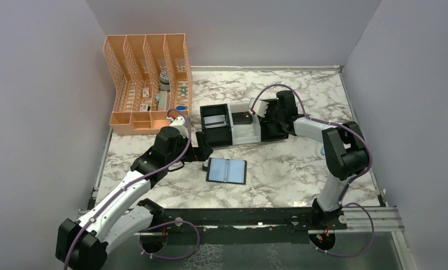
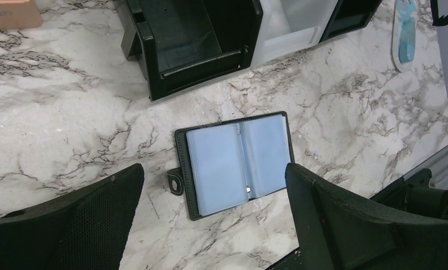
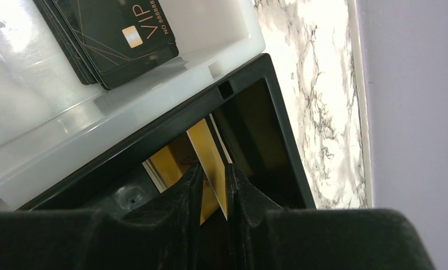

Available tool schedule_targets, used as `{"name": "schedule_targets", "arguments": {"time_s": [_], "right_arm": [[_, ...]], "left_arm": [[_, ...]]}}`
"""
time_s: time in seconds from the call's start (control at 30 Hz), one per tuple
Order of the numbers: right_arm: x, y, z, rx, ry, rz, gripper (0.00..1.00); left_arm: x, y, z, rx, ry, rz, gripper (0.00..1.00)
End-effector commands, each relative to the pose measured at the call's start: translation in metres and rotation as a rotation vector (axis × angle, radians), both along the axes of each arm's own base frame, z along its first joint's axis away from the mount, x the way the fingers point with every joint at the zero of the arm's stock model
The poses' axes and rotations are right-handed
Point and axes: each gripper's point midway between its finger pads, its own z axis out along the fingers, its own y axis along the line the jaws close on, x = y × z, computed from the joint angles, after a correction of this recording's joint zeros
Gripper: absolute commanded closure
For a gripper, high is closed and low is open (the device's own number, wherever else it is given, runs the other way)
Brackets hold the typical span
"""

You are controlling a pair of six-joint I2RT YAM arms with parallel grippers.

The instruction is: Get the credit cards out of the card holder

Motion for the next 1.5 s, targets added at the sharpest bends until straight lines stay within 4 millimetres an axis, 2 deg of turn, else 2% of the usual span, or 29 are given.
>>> {"name": "schedule_targets", "arguments": {"time_s": [0.0,0.47,0.5,0.57,0.77,0.83,0.9,0.97,1.03,1.1,1.2,1.27,1.37,1.47], "right_arm": [[-0.004,0.005,-0.005,-0.001,0.012,0.049,0.78],[-0.005,-0.001,-0.008,0.014,0.077,0.024,0.73],[-0.005,-0.003,-0.01,0.011,0.091,0.024,0.67],[-0.005,-0.007,-0.013,0.015,0.117,0.015,0.64],[-0.001,-0.006,-0.002,0.045,0.104,0.014,0.63],[0.003,-0.006,0.008,0.073,0.079,-0.018,0.63],[0.009,-0.004,0.029,0.142,0.045,-0.063,0.63],[0.011,-0.003,0.056,0.249,0.01,-0.128,0.63],[0.006,-0.001,0.099,0.42,-0.047,-0.197,0.63],[-0.002,-0.001,0.127,0.629,-0.048,-0.297,0.65],[-0.036,0.024,0.139,0.966,0.22,-0.375,0.65],[-0.061,0.043,0.13,1.138,0.477,-0.449,0.64],[-0.106,0.069,0.096,1.242,0.866,-0.547,0.66],[-0.151,0.098,0.062,1.192,1.006,-0.569,0.67]], "left_arm": [[-0.003,-0.005,0.005,-0.013,-0.002,-0.037,0.01],[-0.009,-0.01,0.005,-0.036,0.012,-0.066,0.01],[-0.009,-0.01,0.006,-0.037,0.01,-0.069,0.01],[-0.01,-0.01,0.005,-0.034,0.014,-0.07,0.01],[-0.012,-0.01,0.001,-0.033,0.027,-0.074,0.01],[-0.012,-0.011,0.001,-0.036,0.03,-0.078,0.01],[-0.012,-0.013,0.002,-0.042,0.029,-0.088,0.01],[-0.014,-0.017,0.003,-0.055,0.035,-0.108,0.01],[-0.016,-0.022,0.004,-0.072,0.044,-0.139,0.01],[-0.018,-0.027,0.004,-0.088,0.054,-0.165,0.03],[-0.02,-0.035,-0.001,-0.107,0.075,-0.205,0.09],[-0.022,-0.04,-0.006,-0.111,0.099,-0.234,0.12],[-0.024,-0.046,-0.013,-0.104,0.127,-0.268,0.15],[-0.025,-0.049,-0.024,-0.07,0.147,-0.264,0.15]]}}
